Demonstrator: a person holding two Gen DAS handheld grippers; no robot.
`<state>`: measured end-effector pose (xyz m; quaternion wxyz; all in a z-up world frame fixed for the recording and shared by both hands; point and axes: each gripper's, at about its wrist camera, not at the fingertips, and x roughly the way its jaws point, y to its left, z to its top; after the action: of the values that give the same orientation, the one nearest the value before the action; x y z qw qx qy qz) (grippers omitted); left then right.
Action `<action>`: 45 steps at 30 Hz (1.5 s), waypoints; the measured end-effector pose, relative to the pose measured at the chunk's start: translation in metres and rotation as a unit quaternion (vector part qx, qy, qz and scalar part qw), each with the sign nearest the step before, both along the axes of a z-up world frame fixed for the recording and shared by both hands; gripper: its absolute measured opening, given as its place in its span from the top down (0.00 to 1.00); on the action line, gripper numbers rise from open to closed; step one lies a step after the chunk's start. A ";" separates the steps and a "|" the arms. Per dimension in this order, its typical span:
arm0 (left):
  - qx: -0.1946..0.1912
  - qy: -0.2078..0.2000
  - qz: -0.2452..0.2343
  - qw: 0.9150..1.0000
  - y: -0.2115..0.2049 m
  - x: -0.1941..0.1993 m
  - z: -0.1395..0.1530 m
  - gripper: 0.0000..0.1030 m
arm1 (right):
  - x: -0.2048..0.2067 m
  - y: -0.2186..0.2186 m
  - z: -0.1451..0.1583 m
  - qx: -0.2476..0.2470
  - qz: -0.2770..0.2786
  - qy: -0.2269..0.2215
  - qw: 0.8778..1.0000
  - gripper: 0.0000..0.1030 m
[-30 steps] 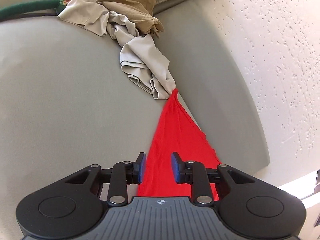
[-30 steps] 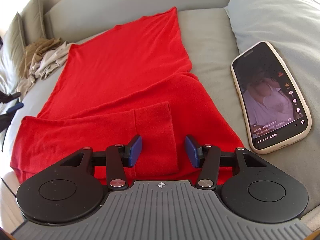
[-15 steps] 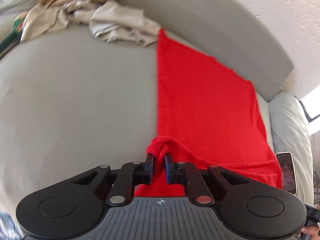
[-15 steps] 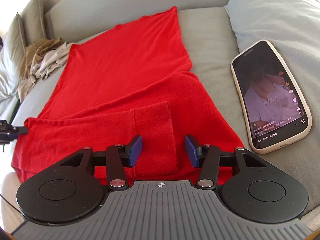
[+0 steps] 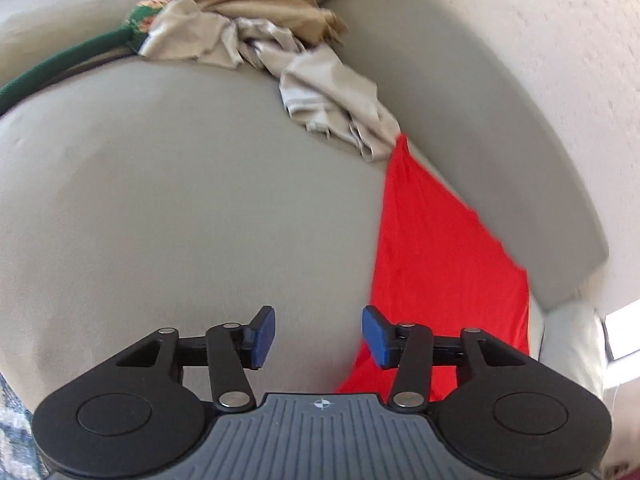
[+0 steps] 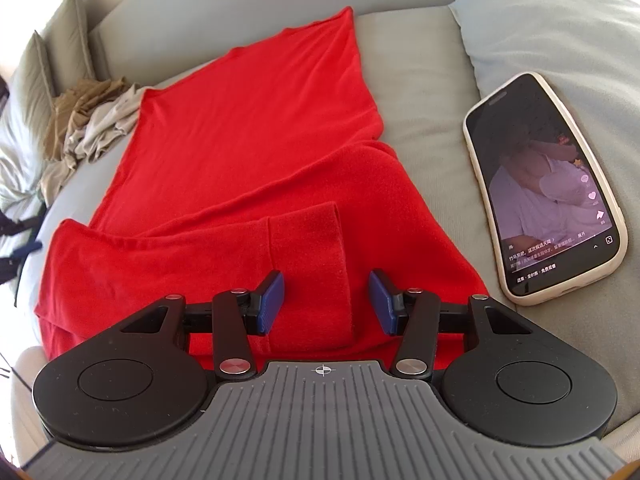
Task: Fold clothes
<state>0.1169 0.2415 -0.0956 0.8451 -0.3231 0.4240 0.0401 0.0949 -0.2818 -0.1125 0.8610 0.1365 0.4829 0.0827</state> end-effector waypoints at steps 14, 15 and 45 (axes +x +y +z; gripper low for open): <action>0.031 -0.050 0.014 0.998 -0.033 0.028 -0.010 0.97 | 0.003 -0.001 0.000 0.006 0.001 0.009 1.000 0.48; 0.052 -0.076 0.047 0.995 -0.028 0.020 -0.004 0.97 | 0.002 -0.001 0.000 0.006 0.002 0.009 1.000 0.48; 0.122 0.080 -0.089 0.985 -0.042 -0.084 0.004 0.74 | 0.010 -0.008 0.004 0.034 0.002 0.018 0.999 0.36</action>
<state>0.0330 0.1996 -0.0914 0.8420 -0.1742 0.5088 0.0423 0.1047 -0.2900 -0.1080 0.8469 0.1660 0.4954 0.0987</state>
